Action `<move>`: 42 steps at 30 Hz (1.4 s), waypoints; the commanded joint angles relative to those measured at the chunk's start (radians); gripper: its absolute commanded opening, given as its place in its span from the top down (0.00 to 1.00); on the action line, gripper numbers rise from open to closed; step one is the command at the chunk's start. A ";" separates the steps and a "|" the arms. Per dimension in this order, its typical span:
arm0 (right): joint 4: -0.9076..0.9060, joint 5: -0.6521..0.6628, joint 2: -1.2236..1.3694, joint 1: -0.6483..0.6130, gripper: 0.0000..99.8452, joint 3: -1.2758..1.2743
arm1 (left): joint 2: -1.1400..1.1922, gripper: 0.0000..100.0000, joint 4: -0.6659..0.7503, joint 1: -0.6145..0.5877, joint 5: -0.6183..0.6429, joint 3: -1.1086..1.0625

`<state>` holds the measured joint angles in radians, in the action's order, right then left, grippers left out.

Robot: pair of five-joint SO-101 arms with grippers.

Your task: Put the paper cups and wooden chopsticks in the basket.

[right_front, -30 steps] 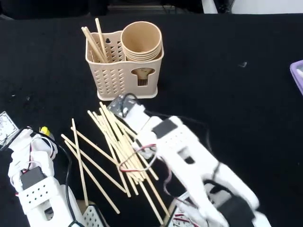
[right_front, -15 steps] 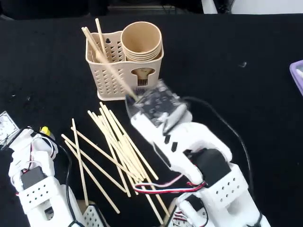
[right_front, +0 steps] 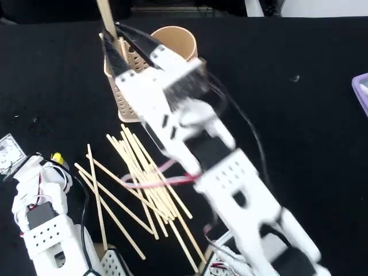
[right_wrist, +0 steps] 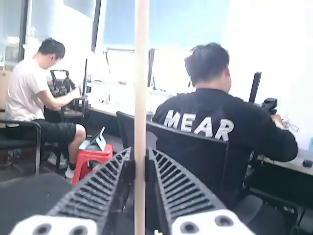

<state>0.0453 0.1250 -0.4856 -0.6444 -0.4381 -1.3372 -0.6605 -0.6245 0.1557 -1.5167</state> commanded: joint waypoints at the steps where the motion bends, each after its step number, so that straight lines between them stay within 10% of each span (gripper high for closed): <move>1: 0.032 -0.006 0.157 0.006 0.99 0.188 | -0.012 0.81 0.018 0.015 -0.002 0.047; 18: -0.006 -0.014 0.417 0.084 0.94 0.225 | -0.012 0.81 0.018 0.016 -0.003 0.047; 33: -0.591 -0.012 0.104 0.057 0.89 0.363 | -0.012 0.81 0.018 0.016 -0.003 0.047; 42: -1.060 -0.008 -0.196 -0.038 0.89 -0.005 | -0.012 0.81 0.018 0.016 -0.003 0.047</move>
<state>-0.9505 0.1189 -0.5930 -0.6521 -0.3015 -1.3372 -0.6605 -0.6245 0.1557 -1.5167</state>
